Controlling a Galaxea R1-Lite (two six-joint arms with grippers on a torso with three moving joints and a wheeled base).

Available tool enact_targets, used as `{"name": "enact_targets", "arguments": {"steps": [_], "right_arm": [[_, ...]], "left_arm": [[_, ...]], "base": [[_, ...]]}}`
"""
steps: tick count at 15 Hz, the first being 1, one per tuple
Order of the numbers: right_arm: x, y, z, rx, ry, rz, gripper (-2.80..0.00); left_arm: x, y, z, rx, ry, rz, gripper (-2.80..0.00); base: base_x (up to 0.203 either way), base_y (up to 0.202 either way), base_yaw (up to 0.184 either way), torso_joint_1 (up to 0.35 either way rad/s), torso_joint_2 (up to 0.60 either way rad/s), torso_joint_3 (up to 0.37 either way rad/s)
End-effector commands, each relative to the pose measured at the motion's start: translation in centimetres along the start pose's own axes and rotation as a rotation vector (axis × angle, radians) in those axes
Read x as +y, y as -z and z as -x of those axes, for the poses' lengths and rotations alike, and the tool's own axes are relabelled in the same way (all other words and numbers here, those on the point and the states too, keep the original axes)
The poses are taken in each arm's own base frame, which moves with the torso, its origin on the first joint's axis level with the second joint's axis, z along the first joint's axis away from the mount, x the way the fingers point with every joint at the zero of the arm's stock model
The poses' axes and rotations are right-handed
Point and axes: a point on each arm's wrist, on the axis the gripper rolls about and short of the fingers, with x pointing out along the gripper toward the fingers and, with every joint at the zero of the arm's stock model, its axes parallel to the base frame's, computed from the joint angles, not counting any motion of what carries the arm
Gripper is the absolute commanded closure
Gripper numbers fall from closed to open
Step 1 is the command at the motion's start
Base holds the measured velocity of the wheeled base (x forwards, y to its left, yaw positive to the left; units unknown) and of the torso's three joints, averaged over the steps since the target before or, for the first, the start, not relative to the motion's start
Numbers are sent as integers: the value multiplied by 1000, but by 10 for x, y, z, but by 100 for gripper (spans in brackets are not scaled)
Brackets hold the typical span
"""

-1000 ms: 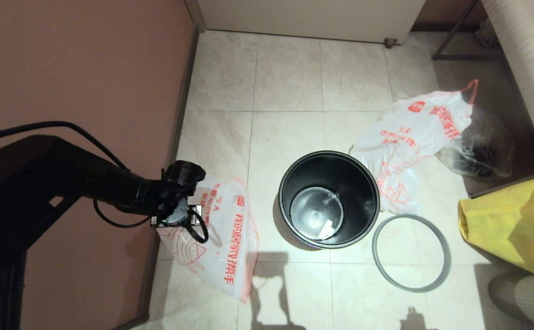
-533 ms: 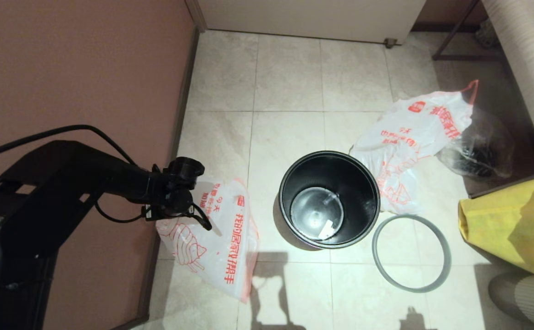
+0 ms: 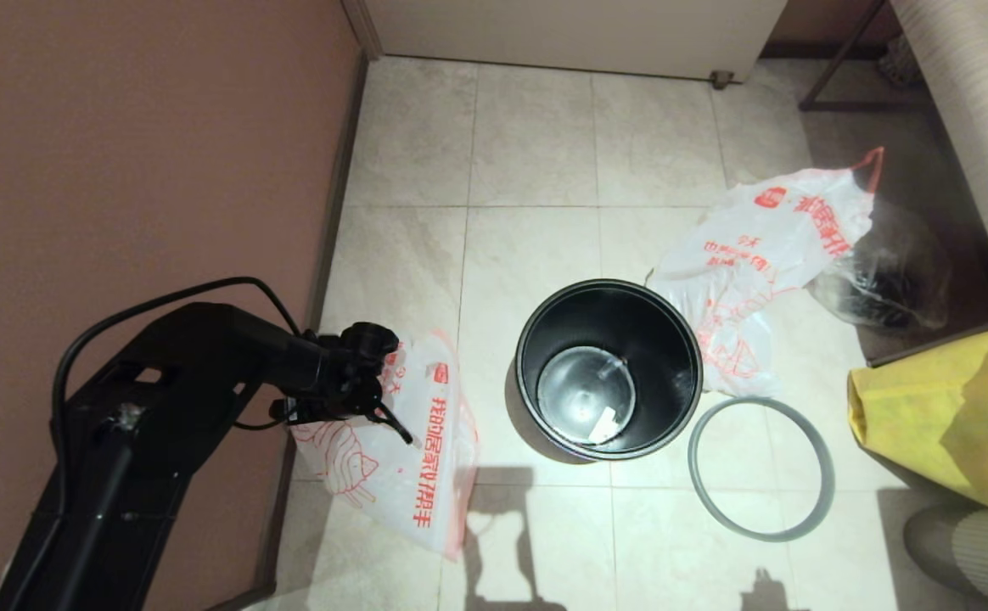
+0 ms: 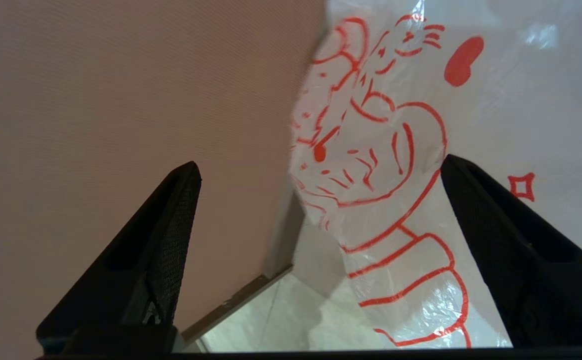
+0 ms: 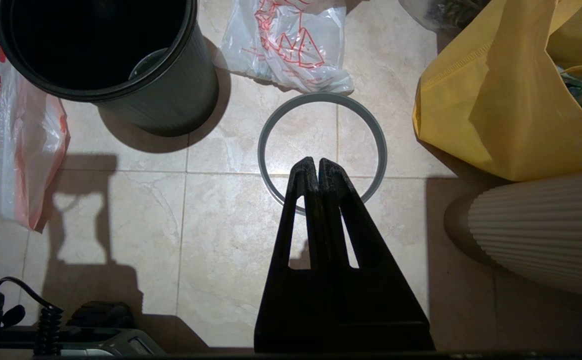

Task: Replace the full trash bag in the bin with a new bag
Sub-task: Pick up a new trash bag

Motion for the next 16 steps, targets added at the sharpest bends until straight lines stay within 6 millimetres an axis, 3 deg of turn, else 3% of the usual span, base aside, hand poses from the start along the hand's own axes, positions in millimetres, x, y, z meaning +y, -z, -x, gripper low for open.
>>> {"name": "enact_targets", "arguments": {"steps": [1, 3, 5, 7, 10, 12, 16], "right_arm": [[0, 0, 0, 2, 0, 0, 0], [0, 0, 0, 2, 0, 0, 0], [0, 0, 0, 2, 0, 0, 0], [0, 0, 0, 2, 0, 0, 0], [0, 0, 0, 2, 0, 0, 0], [0, 0, 0, 2, 0, 0, 0], [0, 0, 0, 2, 0, 0, 0]], "left_arm": [[-14, 17, -15, 30, 5, -28, -280], [-20, 22, -12, 79, 102, -5, -280], [-28, 36, 5, 157, 170, -36, -280], [-37, 40, 28, 197, 281, -42, -280], [-50, 54, 80, 245, 484, -124, -280], [-58, 61, 84, 249, 501, -152, -280], [-46, 44, 97, 206, 541, -118, -280]], "base": [[0, 0, 0, 0, 0, 0], [0, 0, 0, 0, 0, 0], [0, 0, 0, 0, 0, 0], [0, 0, 0, 0, 0, 0], [0, 0, 0, 0, 0, 0], [0, 0, 0, 0, 0, 0], [0, 0, 0, 0, 0, 0]]}}
